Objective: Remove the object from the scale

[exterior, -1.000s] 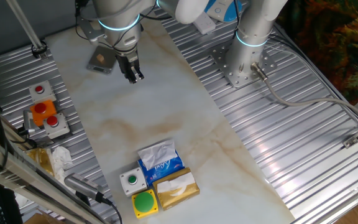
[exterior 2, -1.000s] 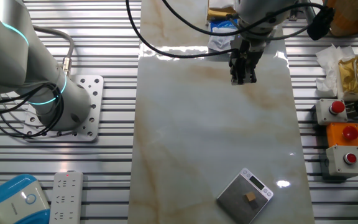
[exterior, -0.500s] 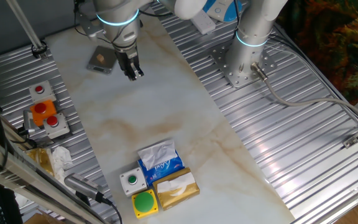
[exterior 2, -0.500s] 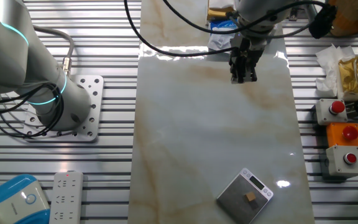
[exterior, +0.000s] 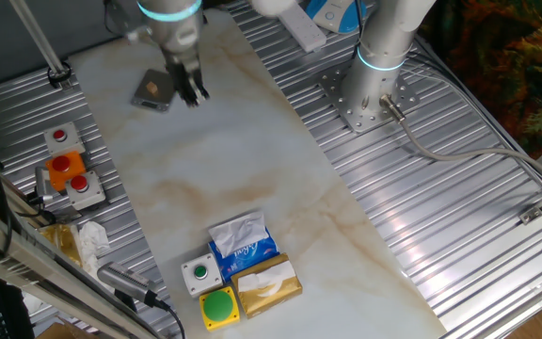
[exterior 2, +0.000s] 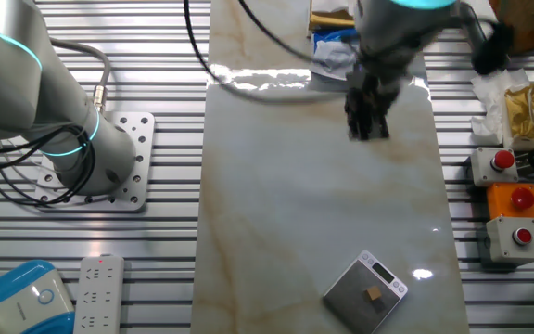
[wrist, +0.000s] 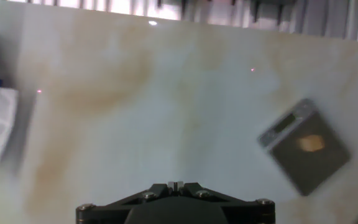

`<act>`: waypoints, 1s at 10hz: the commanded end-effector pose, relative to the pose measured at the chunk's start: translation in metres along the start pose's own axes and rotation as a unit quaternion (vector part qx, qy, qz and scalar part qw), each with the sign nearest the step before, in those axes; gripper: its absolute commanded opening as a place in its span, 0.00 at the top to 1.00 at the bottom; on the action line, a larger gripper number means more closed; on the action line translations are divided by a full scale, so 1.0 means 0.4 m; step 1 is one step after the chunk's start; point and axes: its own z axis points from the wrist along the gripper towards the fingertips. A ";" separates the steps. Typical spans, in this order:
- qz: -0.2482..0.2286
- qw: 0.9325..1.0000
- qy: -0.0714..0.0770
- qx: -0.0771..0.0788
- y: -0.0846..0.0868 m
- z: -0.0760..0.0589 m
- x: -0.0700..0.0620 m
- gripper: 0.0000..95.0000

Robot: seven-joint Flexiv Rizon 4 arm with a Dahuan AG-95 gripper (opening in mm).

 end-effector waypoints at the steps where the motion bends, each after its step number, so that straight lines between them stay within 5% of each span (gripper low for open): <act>1: -0.038 0.999 0.002 -0.004 -0.180 0.001 -0.031 1.00; 3: -0.054 0.999 -0.002 -0.006 -0.293 0.037 -0.046 1.00; 5: -0.063 0.998 -0.007 -0.006 -0.347 0.087 -0.042 1.00; 10: -0.071 0.997 -0.019 -0.002 -0.394 0.197 -0.046 1.00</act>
